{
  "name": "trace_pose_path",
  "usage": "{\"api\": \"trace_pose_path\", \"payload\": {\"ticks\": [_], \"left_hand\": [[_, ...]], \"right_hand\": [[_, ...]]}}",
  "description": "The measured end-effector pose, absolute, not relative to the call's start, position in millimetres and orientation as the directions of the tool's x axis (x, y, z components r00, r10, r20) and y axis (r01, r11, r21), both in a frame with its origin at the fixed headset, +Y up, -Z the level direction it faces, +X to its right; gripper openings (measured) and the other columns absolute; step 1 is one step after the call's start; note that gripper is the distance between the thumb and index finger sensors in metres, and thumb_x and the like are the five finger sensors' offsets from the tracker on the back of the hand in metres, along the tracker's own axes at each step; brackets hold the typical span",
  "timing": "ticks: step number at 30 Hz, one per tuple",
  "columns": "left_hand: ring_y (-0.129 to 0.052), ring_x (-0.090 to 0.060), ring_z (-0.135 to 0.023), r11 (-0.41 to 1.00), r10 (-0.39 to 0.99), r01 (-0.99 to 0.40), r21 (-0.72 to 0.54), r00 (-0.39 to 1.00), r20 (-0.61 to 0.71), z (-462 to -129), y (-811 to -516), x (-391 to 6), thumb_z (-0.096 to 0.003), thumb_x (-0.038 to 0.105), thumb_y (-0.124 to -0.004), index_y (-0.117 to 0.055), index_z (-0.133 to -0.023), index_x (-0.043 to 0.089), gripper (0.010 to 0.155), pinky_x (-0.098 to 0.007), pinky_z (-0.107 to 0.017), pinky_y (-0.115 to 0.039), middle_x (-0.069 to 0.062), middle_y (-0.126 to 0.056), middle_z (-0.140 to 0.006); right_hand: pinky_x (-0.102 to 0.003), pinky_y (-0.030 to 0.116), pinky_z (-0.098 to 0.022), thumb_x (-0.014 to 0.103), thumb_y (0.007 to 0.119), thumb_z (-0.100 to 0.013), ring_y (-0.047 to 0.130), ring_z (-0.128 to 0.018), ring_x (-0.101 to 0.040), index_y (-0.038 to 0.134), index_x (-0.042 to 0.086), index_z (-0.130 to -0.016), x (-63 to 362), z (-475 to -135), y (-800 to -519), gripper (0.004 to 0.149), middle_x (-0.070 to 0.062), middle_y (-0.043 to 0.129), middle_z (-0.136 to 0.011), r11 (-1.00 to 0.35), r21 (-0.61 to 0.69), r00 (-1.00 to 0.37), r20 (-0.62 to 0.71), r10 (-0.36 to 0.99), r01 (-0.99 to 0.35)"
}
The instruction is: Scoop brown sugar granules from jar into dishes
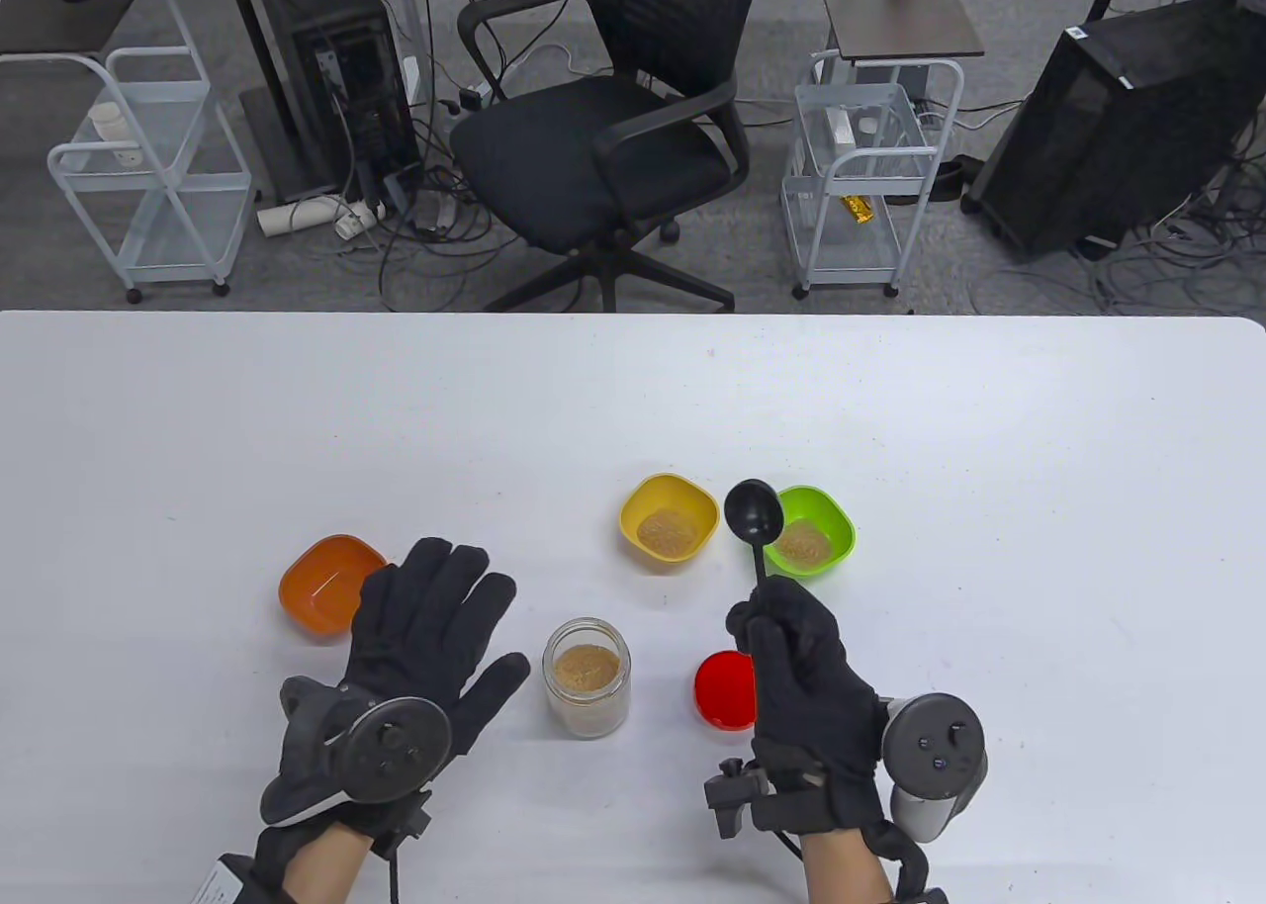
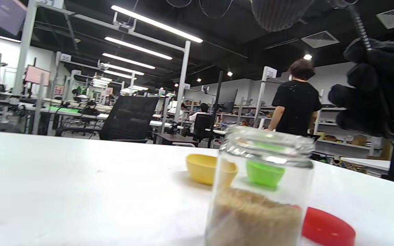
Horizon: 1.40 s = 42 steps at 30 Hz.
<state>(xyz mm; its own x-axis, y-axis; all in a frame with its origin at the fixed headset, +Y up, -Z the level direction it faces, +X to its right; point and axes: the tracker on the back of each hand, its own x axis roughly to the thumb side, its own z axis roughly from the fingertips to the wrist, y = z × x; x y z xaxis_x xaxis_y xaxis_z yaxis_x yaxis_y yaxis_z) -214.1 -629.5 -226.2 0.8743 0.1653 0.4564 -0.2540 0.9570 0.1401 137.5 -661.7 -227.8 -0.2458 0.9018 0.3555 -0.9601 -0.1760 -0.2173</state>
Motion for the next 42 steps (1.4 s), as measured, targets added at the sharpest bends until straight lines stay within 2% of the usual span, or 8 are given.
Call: {"api": "trace_pose_path", "payload": {"ticks": [3, 5, 8, 11, 22, 28, 38, 42], "left_hand": [[-0.018, -0.041, -0.123, 0.964, 0.180, -0.245, 0.103, 0.888, 0.423, -229, -648, -225, -0.0629, 0.055, -0.064, -0.037, -0.121, 0.021, 0.073, -0.069, -0.082, -0.022, -0.009, -0.025, -0.130], [-0.018, -0.042, -0.123, 0.962, 0.218, -0.267, 0.061, 0.883, 0.417, -230, -659, -228, -0.0622, 0.056, -0.064, -0.037, -0.121, 0.020, 0.074, -0.069, -0.082, -0.022, -0.010, -0.025, -0.130], [-0.019, -0.042, -0.123, 0.974, 0.195, -0.226, 0.030, 0.894, 0.404, -230, -663, -230, -0.0619, 0.057, -0.064, -0.037, -0.121, 0.020, 0.075, -0.070, -0.081, -0.023, -0.010, -0.025, -0.130], [-0.022, -0.042, -0.123, 0.966, 0.222, -0.257, 0.032, 0.886, 0.408, -229, -665, -231, -0.0616, 0.057, -0.064, -0.037, -0.121, 0.020, 0.076, -0.070, -0.081, -0.025, -0.010, -0.026, -0.130], [-0.026, -0.047, -0.123, 0.963, 0.251, -0.268, 0.003, 0.906, 0.341, -232, -662, -249, -0.0584, 0.061, -0.071, -0.032, -0.122, 0.017, 0.087, -0.072, -0.081, -0.028, -0.015, -0.027, -0.130], [-0.022, -0.051, -0.124, 0.970, 0.244, -0.237, -0.062, 0.953, 0.178, -263, -647, -287, -0.0558, 0.066, -0.074, -0.019, -0.122, 0.010, 0.103, -0.073, -0.083, -0.030, -0.020, -0.018, -0.130], [-0.012, -0.058, -0.121, 0.910, 0.122, -0.137, -0.392, 0.990, -0.065, -333, -675, -323, -0.0523, 0.072, -0.074, -0.003, -0.118, 0.002, 0.120, -0.076, -0.083, -0.029, -0.029, -0.001, -0.126], [-0.019, -0.059, -0.122, 0.897, 0.110, -0.133, -0.421, 0.991, -0.079, -342, -692, -329, -0.0512, 0.073, -0.075, -0.005, -0.118, 0.000, 0.121, -0.078, -0.082, -0.039, -0.032, -0.005, -0.126]], "right_hand": [[-0.054, 0.086, -0.058, 0.036, 0.069, -0.055, 0.099, -0.072, -0.030, 0.062, 0.037, -0.098, 136, -227, -661, 0.043, 0.006, 0.089, -0.075, -0.208, -0.251, -0.290, 0.357, 0.888, -0.945], [-0.047, 0.092, -0.049, 0.036, 0.071, -0.054, 0.105, -0.057, -0.025, 0.065, 0.039, -0.097, 136, -225, -661, 0.043, 0.006, 0.092, -0.073, -0.223, -0.281, -0.317, 0.358, 0.878, -0.934], [-0.039, 0.098, -0.034, 0.038, 0.073, -0.054, 0.109, -0.037, -0.017, 0.068, 0.039, -0.096, 136, -223, -661, 0.043, 0.006, 0.097, -0.067, -0.236, -0.317, -0.347, 0.363, 0.865, -0.919], [-0.036, 0.098, -0.027, 0.038, 0.075, -0.053, 0.108, -0.028, -0.013, 0.072, 0.037, -0.095, 137, -222, -661, 0.042, 0.006, 0.100, -0.063, -0.236, -0.329, -0.353, 0.361, 0.863, -0.914], [-0.035, 0.097, -0.027, 0.039, 0.078, -0.053, 0.107, -0.026, -0.013, 0.077, 0.035, -0.093, 133, -224, -660, 0.041, 0.006, 0.101, -0.061, -0.265, -0.332, -0.380, 0.353, 0.855, -0.905], [-0.035, 0.097, -0.027, 0.039, 0.078, -0.053, 0.107, -0.026, -0.013, 0.077, 0.035, -0.093, 130, -227, -657, 0.041, 0.006, 0.101, -0.061, -0.287, -0.341, -0.404, 0.349, 0.846, -0.895], [-0.036, 0.096, -0.028, 0.038, 0.079, -0.052, 0.107, -0.027, -0.014, 0.078, 0.035, -0.093, 127, -231, -659, 0.041, 0.006, 0.101, -0.061, -0.347, -0.339, -0.457, 0.331, 0.826, -0.874], [-0.036, 0.096, -0.028, 0.038, 0.079, -0.052, 0.107, -0.027, -0.015, 0.078, 0.035, -0.093, 127, -232, -657, 0.041, 0.005, 0.101, -0.061, -0.363, -0.337, -0.469, 0.327, 0.820, -0.869]]}}
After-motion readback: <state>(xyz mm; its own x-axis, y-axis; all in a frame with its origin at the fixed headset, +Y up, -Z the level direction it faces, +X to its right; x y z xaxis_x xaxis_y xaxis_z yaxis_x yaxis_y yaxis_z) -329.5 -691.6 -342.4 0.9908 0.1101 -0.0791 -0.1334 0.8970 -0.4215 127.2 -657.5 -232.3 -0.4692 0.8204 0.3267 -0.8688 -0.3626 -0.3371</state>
